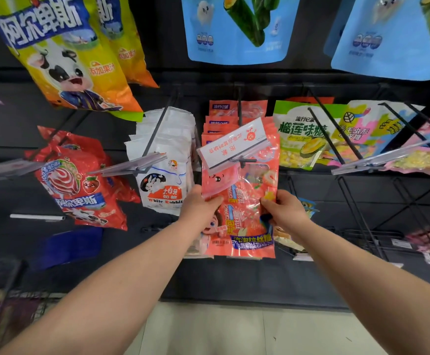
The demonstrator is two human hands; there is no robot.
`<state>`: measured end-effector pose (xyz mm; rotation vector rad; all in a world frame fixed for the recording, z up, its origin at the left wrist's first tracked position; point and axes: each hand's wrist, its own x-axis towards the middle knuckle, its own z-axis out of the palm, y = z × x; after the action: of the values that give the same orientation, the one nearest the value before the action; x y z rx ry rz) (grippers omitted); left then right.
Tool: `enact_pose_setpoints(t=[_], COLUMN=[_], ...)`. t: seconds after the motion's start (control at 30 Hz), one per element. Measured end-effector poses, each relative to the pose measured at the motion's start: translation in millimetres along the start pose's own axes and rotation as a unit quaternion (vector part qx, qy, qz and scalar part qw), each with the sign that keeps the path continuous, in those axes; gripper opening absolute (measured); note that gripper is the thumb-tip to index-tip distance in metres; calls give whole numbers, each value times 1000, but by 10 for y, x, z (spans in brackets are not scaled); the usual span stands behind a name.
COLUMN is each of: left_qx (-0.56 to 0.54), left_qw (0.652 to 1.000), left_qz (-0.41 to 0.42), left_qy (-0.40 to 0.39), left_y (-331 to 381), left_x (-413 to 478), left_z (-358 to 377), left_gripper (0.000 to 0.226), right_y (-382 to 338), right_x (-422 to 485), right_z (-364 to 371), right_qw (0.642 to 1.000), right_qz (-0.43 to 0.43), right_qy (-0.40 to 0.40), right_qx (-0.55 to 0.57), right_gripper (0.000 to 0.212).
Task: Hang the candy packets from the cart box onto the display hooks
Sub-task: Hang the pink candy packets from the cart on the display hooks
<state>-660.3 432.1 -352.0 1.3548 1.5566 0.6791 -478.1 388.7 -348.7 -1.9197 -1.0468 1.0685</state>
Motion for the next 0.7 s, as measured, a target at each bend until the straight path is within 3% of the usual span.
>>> enact_pose_setpoints(t=[0.2,0.5,0.6,0.7], left_qx=[127,130,127,188], left_qw=[991,990,990,981], left_qz=[-5,-29,-16,24], left_qy=[30,44,58,42], left_y=[22,72,76,92], left_x=[200,332,284,140], left_z=[88,141,147,105], left_gripper=[37,40,52,73], right_y=[-8,-98,-111,-86], right_x=[220,278,182,52], right_z=[12,-25,-68,-102], right_qw=[995,981,967,927], right_qz=[1,-2,-10,-71], right_qy=[8,-22,-21,-6], right_qx=[-98,-194,-255,-367], right_gripper=[26,40,54,54])
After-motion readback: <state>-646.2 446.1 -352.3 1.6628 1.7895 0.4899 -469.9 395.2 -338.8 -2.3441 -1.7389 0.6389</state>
